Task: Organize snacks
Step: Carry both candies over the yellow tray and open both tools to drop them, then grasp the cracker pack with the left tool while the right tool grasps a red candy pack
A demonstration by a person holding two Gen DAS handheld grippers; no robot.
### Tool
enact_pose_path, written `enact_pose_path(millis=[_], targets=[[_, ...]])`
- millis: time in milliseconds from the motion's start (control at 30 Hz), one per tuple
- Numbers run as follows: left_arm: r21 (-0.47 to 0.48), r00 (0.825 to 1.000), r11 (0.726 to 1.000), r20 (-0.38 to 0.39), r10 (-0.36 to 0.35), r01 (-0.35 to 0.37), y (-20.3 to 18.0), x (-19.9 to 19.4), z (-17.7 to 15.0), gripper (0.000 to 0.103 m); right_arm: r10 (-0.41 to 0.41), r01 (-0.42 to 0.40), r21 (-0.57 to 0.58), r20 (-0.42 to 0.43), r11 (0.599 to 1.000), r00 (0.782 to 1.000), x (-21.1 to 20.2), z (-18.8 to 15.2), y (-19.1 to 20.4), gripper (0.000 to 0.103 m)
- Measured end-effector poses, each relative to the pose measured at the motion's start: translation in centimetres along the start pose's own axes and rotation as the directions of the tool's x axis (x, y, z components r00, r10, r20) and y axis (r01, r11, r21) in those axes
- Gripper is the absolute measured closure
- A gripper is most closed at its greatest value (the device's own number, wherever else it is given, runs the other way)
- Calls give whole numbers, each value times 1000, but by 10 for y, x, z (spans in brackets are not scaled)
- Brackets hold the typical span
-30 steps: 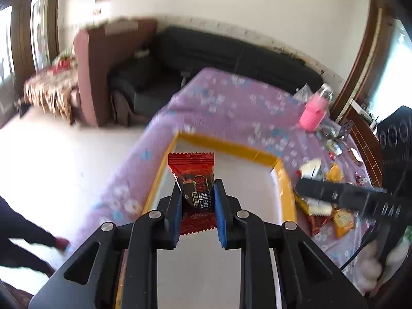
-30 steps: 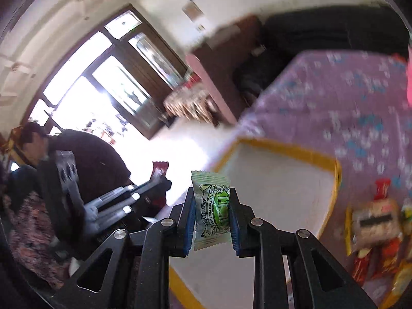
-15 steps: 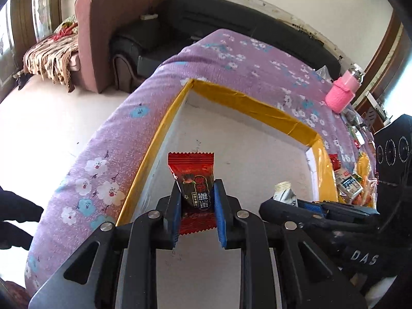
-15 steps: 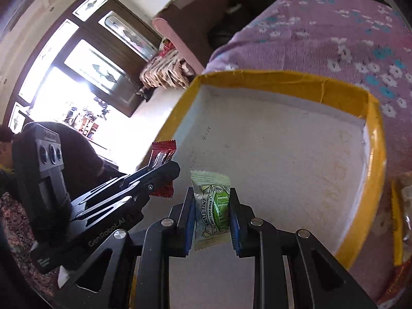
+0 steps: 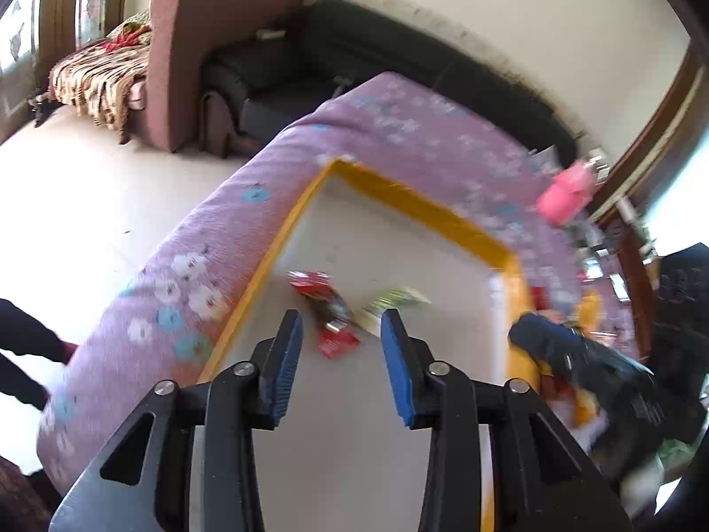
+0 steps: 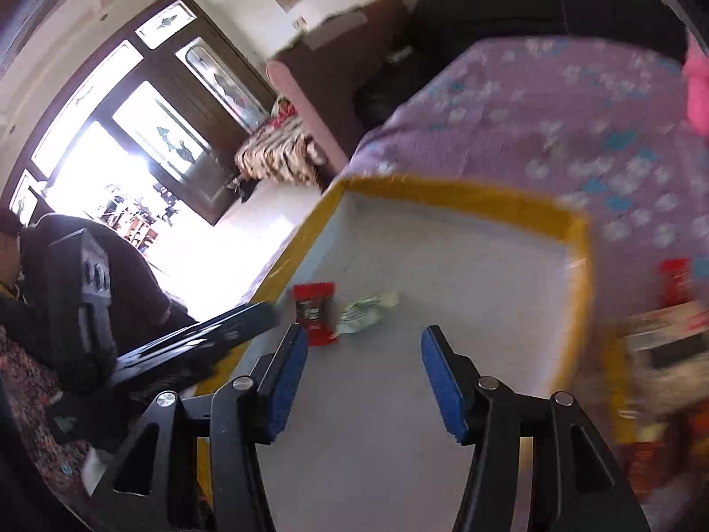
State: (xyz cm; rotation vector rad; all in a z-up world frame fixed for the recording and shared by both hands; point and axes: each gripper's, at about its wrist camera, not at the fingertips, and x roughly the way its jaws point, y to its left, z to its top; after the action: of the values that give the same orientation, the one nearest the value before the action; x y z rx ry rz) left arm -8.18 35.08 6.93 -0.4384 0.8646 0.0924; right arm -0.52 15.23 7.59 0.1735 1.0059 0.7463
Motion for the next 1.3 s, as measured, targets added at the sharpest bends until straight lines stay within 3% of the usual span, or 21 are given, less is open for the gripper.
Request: enact_pose_path(millis=[33,100,167,233,333,433,533,667,800,900,1000,1100,1200,1300], targets=[[-4,999,999,22,-33,33,-5,-15,-8,49,-22,22,-8,20,1000,1000,-13,0,-6,48],[-4,993,995,70,-95,96,-12,-37,-21,36,-109,110,-19,56,994,992,-39,2,-24,48],[8,984,990,110,-139,139,-19,-54,-35,33,-250,252,-33,60,967,966,-51,7,-49,47],[7,976,986,140,-168,168,-26,-64,-50,33,-372,371,-32,-1,928,928,-44,13,-80,47],[-6,969,978,141,-204,207,-33,-66,-60,34,-430,430,-10,-59,903,901,-27,19,-110,55],[-1,970,978,128,-208,210,-39,-65,-66,34,-401,402,-13,-81,916,912,-9,20,-114,57],[15,971,979,128,-204,204,-43,-68,-71,34,-339,327,-102,-125,939,933,-3,15,-95,58],[30,968,975,118,-222,220,-46,-67,-76,34,-324,255,-310,-198,916,925,-5,-16,-64,58],[43,965,969,95,-245,242,-53,-62,-83,34,-240,145,-310,-293,940,925,-34,-46,-67,61],[55,962,965,86,-259,255,-59,-61,-87,34,-246,195,-220,-233,956,941,-64,-43,-84,56],[96,960,960,73,-271,264,-71,-61,-91,34,-286,261,-152,-176,953,942,-79,-41,-98,49],[170,963,952,53,-265,253,-87,-63,-97,34,-263,253,-80,-145,964,954,-88,-49,-104,51],[248,961,932,14,-275,263,-105,-60,-102,34,-224,224,-18,-56,975,973,-112,-64,-107,48],[295,957,912,-26,-290,285,-120,-52,-105,34,-253,253,-30,-30,967,967,-130,-85,-112,47]])
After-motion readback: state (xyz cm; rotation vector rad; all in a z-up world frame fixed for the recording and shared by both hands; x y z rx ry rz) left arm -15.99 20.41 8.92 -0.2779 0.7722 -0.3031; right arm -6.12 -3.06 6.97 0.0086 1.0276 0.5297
